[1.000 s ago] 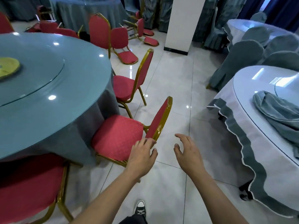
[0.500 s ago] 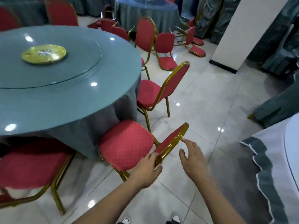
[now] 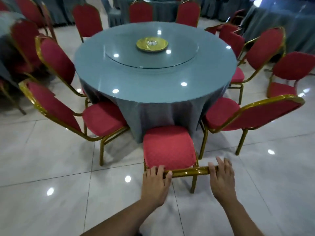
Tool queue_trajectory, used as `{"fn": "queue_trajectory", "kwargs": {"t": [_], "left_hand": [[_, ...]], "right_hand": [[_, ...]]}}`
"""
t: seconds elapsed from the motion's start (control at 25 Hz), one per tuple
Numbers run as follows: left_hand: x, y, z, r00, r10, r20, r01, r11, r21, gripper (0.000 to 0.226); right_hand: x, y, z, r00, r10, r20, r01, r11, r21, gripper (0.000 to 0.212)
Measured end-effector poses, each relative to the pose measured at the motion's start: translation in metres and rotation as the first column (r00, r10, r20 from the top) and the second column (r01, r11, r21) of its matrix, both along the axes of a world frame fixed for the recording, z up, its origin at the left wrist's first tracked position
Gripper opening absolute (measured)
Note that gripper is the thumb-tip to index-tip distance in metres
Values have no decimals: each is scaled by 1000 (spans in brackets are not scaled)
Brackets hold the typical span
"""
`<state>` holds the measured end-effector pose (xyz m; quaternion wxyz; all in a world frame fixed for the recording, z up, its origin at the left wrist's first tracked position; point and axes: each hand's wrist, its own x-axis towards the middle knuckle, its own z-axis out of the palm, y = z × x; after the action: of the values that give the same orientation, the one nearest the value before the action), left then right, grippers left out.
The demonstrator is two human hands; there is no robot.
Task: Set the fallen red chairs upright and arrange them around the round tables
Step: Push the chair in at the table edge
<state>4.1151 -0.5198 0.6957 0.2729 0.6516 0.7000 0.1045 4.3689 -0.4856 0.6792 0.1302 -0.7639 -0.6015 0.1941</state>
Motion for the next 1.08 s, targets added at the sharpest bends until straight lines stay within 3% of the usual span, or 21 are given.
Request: {"fn": "queue_trajectory", "kwargs": {"t": [0.12,0.28,0.32,0.44,0.48,0.64,0.72,0.84,0.96,1.08], "left_hand": [[-1,2,-7,999,46,-10,-45,998,41,78],[-22,25,-8,996,62,-71,-50,986,158,54],[-25,33,-9,994,72,-88,-59,987,147,65],[-32,58,-2,976,213,-40,-211,976,57,42],[-35,66,-3,972,229,-50,-227,973,44,51],[-60,99,-10,968,172,-184,-156,983,94,55],[-69,117,-15,966,210,-151,-194,975,112,63],[-79,145,-20,958,205,-198,-191,977,92,49],[-82,169,-13,944,303,-134,-300,953,39,48],[-71,178,3,944,288,-163,-284,958,51,39]], "right_hand": [[-16,-1,-5,998,-18,-61,23,996,83,77],[-39,14,3,991,-9,-133,14,999,38,86],[-44,19,4,991,3,-132,-1,1000,15,86],[-57,33,4,990,64,-126,-71,996,-51,88],[-60,38,4,989,89,-119,-97,993,-66,89],[-73,66,9,984,148,-101,-161,977,-136,93],[-79,80,10,981,160,-112,-176,973,-149,95],[-82,103,11,975,170,-140,-191,970,-151,99],[-79,125,10,968,197,-154,-219,965,-146,101],[-71,134,9,955,252,-156,-273,953,-132,88]]}}
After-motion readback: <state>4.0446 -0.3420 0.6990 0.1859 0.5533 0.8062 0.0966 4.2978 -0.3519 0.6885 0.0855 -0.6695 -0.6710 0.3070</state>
